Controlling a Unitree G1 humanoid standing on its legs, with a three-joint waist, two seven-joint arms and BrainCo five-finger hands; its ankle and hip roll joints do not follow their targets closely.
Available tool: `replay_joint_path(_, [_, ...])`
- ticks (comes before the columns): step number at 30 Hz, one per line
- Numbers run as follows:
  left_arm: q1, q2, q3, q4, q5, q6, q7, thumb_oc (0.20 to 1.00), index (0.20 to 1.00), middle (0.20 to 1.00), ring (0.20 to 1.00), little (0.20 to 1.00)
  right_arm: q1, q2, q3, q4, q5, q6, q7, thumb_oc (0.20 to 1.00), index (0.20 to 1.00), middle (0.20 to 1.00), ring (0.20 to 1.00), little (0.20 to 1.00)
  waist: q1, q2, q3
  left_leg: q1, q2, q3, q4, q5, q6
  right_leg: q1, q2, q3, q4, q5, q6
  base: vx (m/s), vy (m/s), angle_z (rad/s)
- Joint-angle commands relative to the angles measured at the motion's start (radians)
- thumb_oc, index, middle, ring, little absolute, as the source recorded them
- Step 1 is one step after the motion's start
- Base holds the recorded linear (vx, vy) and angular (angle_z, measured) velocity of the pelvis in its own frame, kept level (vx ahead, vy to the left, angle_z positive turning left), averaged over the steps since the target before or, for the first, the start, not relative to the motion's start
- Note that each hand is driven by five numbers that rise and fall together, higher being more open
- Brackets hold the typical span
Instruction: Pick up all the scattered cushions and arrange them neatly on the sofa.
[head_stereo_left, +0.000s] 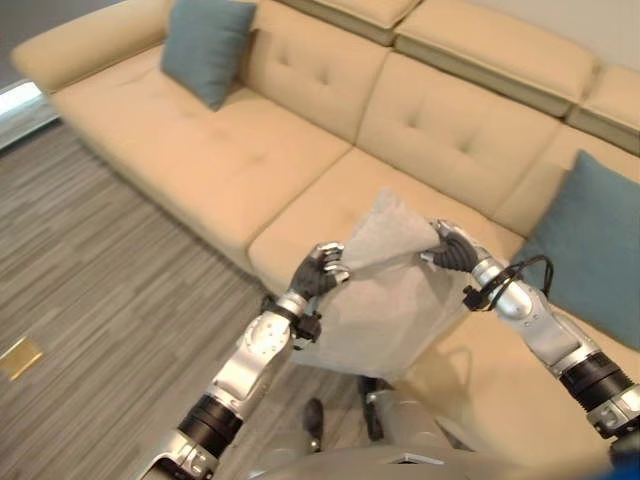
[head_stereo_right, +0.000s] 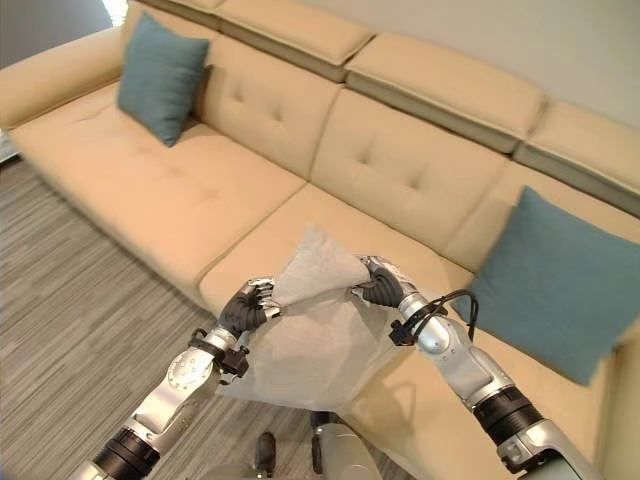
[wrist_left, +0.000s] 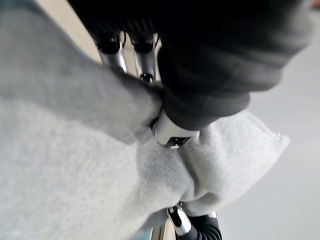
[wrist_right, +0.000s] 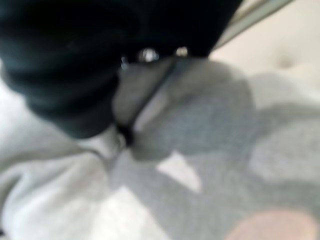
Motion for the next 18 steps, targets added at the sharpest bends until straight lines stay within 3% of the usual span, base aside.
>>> replay_joint_path(1, [-0.046, -0.021, -0.004, -0.063, -0.026, -0.073, -0.031, 0.200, 0.200, 0.200, 0.200, 0.200, -0.062, -0.013, -0.107, 0.001, 0.071, -0.029, -0.056, 0.200, 0.200, 0.200, 0.200, 0.200, -0.024, -0.065, -0.027, -0.029, 0.052, 0.184, 0.195, -0.133, -0.031, 0.142, -0.029, -0.034, -0.046, -0.085, 0.090, 0.17, -0.055, 0.71])
replay_joint_path(3, [-0.044, -0.017, -0.005, -0.064, -0.023, -0.065, -0.038, 0.200, 0.200, 0.200, 0.200, 0.200, -0.044, -0.003, -0.115, 0.004, 0.063, -0.021, -0.056, 0.200, 0.200, 0.200, 0.200, 0.200, -0.023, -0.065, -0.036, -0.055, 0.109, 0.244, 0.133, -0.099, -0.023, 0.171, -0.042, -0.068, -0.058, -0.099, 0.092, 0.15, -0.001, 0.69])
replay_joint_path(8, [-0.045, -0.006, -0.003, -0.063, 0.003, -0.055, -0.040, 0.200, 0.200, 0.200, 0.200, 0.200, -0.032, 0.029, -0.129, 0.017, 0.039, -0.019, -0.072, 0.200, 0.200, 0.200, 0.200, 0.200, -0.008, -0.055, -0.052, -0.122, 0.128, 0.244, -0.021, 0.050, -0.057, 0.230, -0.037, -0.101, -0.078, -0.138, 0.093, 0.19, 0.060, 0.48])
replay_joint_path(11, [-0.041, -0.004, -0.006, -0.065, 0.007, -0.050, -0.040, 0.200, 0.200, 0.200, 0.200, 0.200, -0.036, 0.037, -0.128, 0.016, 0.031, -0.015, -0.074, 0.200, 0.200, 0.200, 0.200, 0.200, 0.000, -0.056, -0.049, -0.124, 0.121, 0.225, -0.027, 0.050, -0.056, 0.247, -0.037, -0.091, -0.070, -0.148, 0.093, 0.16, 0.111, -0.12])
replay_joint_path(14, [-0.030, 0.003, -0.011, -0.073, 0.015, -0.047, -0.047, 0.200, 0.200, 0.200, 0.200, 0.200, -0.043, 0.052, -0.118, 0.022, 0.007, -0.012, -0.073, 0.200, 0.200, 0.200, 0.200, 0.200, 0.003, -0.048, -0.061, -0.071, 0.087, 0.215, -0.073, 0.035, -0.028, 0.257, -0.063, -0.072, -0.007, -0.169, 0.119, 0.24, 0.270, -0.32])
replay_joint_path(16, [-0.029, 0.008, -0.010, -0.075, 0.017, -0.047, -0.048, 0.200, 0.200, 0.200, 0.200, 0.200, -0.049, 0.057, -0.112, 0.023, -0.003, -0.009, -0.070, 0.200, 0.200, 0.200, 0.200, 0.200, 0.005, -0.048, -0.060, -0.056, 0.079, 0.220, -0.080, 0.030, -0.018, 0.244, -0.073, -0.063, 0.034, -0.162, 0.127, 0.11, 0.194, -0.01])
replay_joint_path(18, [-0.038, 0.020, -0.010, -0.069, 0.018, -0.049, -0.044, 0.200, 0.200, 0.200, 0.200, 0.200, -0.086, 0.070, -0.095, 0.029, -0.011, -0.006, -0.068, 0.200, 0.200, 0.200, 0.200, 0.200, 0.006, -0.045, -0.052, -0.029, 0.065, 0.232, -0.096, 0.021, 0.007, 0.199, -0.096, -0.041, 0.152, -0.124, 0.152, 0.10, 0.195, 0.12])
